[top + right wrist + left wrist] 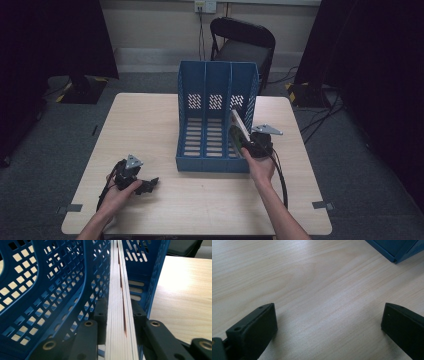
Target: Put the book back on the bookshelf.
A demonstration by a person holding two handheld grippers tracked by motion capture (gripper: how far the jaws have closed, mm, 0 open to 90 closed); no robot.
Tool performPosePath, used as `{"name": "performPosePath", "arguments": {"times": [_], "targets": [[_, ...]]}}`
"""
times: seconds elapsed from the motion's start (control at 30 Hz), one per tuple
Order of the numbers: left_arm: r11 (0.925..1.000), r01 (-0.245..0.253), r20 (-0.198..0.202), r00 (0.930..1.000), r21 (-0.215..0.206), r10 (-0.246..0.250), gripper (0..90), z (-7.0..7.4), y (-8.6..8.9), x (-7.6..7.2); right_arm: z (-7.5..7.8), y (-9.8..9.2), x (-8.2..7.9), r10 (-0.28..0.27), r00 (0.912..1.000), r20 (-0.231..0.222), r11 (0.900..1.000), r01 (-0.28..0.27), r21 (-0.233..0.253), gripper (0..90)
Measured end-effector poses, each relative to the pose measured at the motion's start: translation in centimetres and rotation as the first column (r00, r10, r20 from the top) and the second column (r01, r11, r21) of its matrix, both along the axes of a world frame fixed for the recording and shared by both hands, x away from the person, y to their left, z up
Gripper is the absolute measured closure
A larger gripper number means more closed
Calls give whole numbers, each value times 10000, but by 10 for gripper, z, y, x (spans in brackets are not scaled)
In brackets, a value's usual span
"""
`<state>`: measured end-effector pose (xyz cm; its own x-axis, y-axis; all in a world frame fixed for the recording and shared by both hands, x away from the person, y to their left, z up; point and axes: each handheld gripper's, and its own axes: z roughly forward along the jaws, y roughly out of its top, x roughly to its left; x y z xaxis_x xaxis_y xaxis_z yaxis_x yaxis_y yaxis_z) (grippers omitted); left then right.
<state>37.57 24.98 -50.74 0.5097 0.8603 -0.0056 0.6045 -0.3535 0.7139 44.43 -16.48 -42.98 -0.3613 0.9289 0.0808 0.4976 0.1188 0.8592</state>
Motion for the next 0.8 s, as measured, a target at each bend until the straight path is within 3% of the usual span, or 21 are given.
{"name": "performPosePath", "arguments": {"times": [0.23,0.4,0.63,0.77,0.8], "targets": [[10000,3,1,10000,6,-3,0,0,0,0,0,7,-3,432,9990,141,9990,-430,-88,622],[10000,1,3,10000,2,-1,0,0,0,0,1,5,3,430,9990,-85,9991,-431,-14,611],[10000,3,11,10000,19,-3,0,0,0,0,0,7,7,554,9968,-581,9983,-564,-161,628],[10000,4,12,10000,18,-4,0,0,0,0,-1,7,8,416,9968,-679,9986,-436,-292,677],[10000,5,11,10000,20,-5,0,0,0,0,-1,7,9,306,9974,-656,9985,-335,-437,734]]}}
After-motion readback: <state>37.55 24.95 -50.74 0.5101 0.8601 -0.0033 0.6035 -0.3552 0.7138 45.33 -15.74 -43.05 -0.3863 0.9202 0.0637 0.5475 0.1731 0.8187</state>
